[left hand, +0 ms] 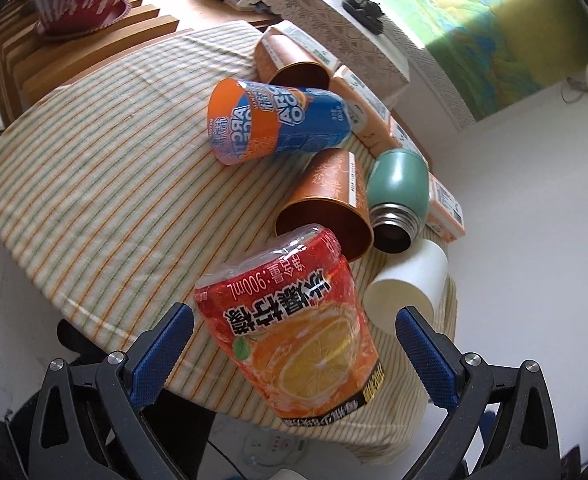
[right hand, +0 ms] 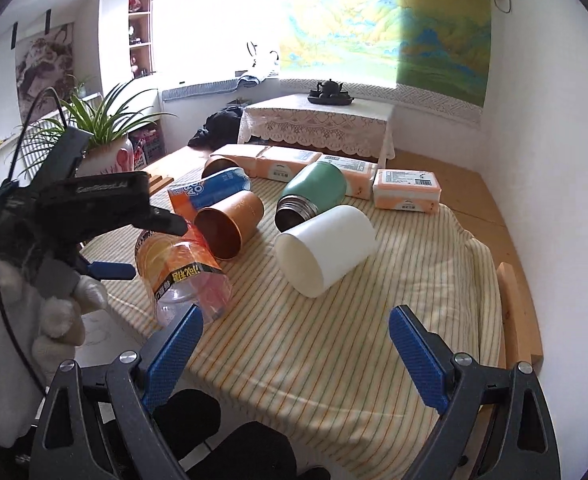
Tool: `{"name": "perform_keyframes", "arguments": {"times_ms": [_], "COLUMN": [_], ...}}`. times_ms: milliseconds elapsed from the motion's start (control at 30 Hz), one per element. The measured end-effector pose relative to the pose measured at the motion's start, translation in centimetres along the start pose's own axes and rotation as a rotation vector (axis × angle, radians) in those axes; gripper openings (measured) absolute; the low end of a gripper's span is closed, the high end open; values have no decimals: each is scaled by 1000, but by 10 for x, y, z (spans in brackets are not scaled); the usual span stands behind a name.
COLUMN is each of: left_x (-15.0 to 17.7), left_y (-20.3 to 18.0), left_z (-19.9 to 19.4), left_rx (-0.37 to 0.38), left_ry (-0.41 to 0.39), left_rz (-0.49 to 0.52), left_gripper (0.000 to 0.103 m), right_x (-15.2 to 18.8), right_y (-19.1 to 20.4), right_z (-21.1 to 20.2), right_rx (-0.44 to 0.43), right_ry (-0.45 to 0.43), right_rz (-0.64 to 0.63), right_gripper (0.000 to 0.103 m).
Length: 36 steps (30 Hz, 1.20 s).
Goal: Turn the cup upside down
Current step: 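Lift the lemon-print jar with the right gripper and rotate it, then grasp the jar with the left gripper while the right gripper releases it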
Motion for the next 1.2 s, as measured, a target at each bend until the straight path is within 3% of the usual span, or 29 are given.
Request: {"name": "perform_keyframes", "arguments": {"times_ms": [133,400,600,700,833,967,1033,1200], "left_x": [0,0,6,9,11,18,23,44], "left_y": [5,7,7,-1,-19,-34,-39,-54], "left_z": [15,25,17,3,-19,-24,-20,-5], "left_rx": [-12,-2,15,16,-1,-78,-85,-197], "left_ry": [14,1,-33,-95,-247,-406,-466,-620], "left_rz": [-63,-72,-9,109,344,586,678,899], "left_gripper": [102,95,94,94,94,94,94,94], "right_x": [0,8,11,12,13,14,15,18], "right_y": [-9,-24,-23,-25,-28,-26,-25,-24], "right_z": [-10,-13,-15,-14,-12,-7,-3,4], "right_rx": [-4,14,10,7,2,6,14,43], "right_ry": [-32,-42,-44,-43,-44,-48,-53,-61], "right_rz": [22,44,57,84,124,146,154,164], "right_gripper": [92,92,92,92,92,92,92,92]}}
Point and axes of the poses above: each gripper's, at about its wrist camera, not at the fingertips, and z roughly the way its jaws point, y to its left, x to its underside, the point moved 4 cm from there along z, roughly the way its jaws point, and after that the axes turned 13 degrees about z, right-handed, at the moved point
